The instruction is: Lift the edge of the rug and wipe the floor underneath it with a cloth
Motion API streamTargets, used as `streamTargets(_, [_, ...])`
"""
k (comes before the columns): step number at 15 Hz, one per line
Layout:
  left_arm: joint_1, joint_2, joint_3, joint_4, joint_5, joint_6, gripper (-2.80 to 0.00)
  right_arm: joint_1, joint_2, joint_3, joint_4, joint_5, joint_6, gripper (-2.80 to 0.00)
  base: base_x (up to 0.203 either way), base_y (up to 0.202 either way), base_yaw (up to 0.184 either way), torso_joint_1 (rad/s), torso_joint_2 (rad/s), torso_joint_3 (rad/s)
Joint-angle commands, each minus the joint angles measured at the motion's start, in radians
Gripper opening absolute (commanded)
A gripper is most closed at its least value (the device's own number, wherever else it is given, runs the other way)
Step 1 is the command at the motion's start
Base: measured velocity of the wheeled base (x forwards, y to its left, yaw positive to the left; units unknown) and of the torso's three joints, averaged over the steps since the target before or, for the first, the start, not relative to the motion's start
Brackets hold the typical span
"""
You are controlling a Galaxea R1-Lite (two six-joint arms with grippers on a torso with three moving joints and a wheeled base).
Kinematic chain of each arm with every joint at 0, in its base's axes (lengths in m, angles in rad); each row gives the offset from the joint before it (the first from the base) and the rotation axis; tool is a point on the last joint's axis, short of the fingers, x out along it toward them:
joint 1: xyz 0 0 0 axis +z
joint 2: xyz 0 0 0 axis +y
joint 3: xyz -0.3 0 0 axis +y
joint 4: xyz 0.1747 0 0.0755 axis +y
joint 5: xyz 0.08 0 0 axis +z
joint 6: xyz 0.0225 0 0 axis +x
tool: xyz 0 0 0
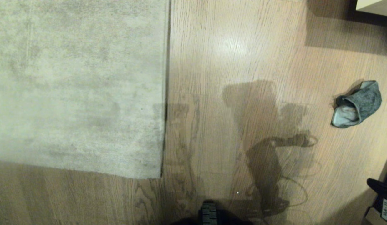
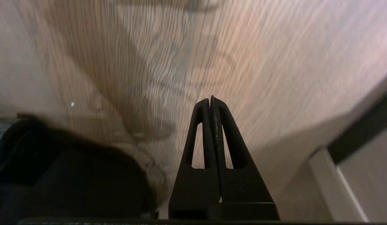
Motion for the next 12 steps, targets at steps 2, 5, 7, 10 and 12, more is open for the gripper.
streamTargets(2, [-0.001,0.001,0.0,0.0,0.0,0.0,-2.8,0.0,-0.252,0.0,0.197,-0.046,0.013,-2.8,0.0,0.0,0.0,0.0,0.0,0.0])
streamTargets(5, [0.001,0.001,0.0,-0.001,0.0,0.0,-2.8,0.0,-0.488,0.0,0.4,-0.104,0.049,-2.8,0.0,0.0,0.0,0.0,0.0,0.0])
streamTargets(7, [0.001,0.001,0.0,0.0,0.0,0.0,-2.8,0.0,-0.644,-0.007,0.571,-0.131,0.061,-2.8,0.0,0.0,0.0,0.0,0.0,0.0])
streamTargets(10, [0.001,0.001,0.0,-0.001,0.0,0.0,-2.8,0.0,-0.729,-0.029,0.755,-0.278,0.069,-2.8,0.0,0.0,0.0,0.0,0.0,0.0])
streamTargets(12, [0.0,0.001,0.0,0.0,0.0,0.0,-2.8,0.0,-0.748,-0.005,0.749,-0.346,0.095,-2.8,0.0,0.0,0.0,0.0,0.0,0.0])
